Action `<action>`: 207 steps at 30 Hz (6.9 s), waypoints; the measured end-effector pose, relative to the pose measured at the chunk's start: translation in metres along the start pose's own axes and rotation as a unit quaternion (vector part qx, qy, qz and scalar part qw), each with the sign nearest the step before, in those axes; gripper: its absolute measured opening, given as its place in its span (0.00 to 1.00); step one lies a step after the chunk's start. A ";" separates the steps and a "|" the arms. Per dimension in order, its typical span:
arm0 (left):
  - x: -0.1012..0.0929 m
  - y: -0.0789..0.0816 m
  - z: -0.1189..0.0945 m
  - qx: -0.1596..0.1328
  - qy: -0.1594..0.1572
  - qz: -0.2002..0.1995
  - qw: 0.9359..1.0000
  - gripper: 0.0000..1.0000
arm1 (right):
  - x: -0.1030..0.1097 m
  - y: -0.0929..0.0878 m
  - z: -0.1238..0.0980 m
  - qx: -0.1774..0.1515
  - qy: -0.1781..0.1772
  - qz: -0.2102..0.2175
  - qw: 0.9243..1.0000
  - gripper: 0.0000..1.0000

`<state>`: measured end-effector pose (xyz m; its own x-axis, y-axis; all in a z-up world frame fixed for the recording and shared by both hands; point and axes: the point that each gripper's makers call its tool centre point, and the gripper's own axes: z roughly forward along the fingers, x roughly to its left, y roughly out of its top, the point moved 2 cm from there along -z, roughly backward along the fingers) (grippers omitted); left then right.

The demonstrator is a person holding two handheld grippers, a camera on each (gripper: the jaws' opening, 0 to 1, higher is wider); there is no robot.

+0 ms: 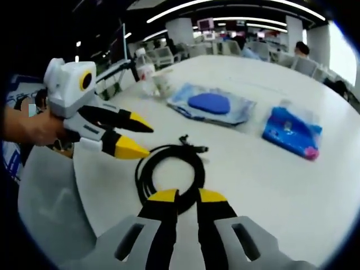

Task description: Arrange the tabletop items into an orderly group along one side of the table until the central work area is clear of visible clutter.

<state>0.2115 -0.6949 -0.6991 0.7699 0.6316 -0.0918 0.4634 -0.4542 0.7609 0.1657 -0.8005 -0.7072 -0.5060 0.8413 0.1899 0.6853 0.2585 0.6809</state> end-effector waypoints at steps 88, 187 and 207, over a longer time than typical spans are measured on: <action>0.022 -0.009 -0.003 -0.007 0.031 -0.152 0.988 0.03 | -0.003 0.038 0.034 0.036 0.005 -0.043 0.998 0.02; 0.054 0.011 -0.069 -0.076 0.088 -0.044 0.992 0.78 | 0.009 0.058 -0.007 -0.069 -0.088 -0.028 0.993 0.91; 0.066 -0.005 -0.113 -0.093 0.098 -0.035 0.990 0.99 | 0.036 0.059 -0.039 -0.194 -0.136 0.016 0.971 1.00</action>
<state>0.2105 -0.5801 -0.6363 0.6297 0.7760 -0.0353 0.4094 -0.2928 0.8641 0.1679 -0.7733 -0.6324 -0.2934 0.9543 0.0572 0.4228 0.0759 0.9030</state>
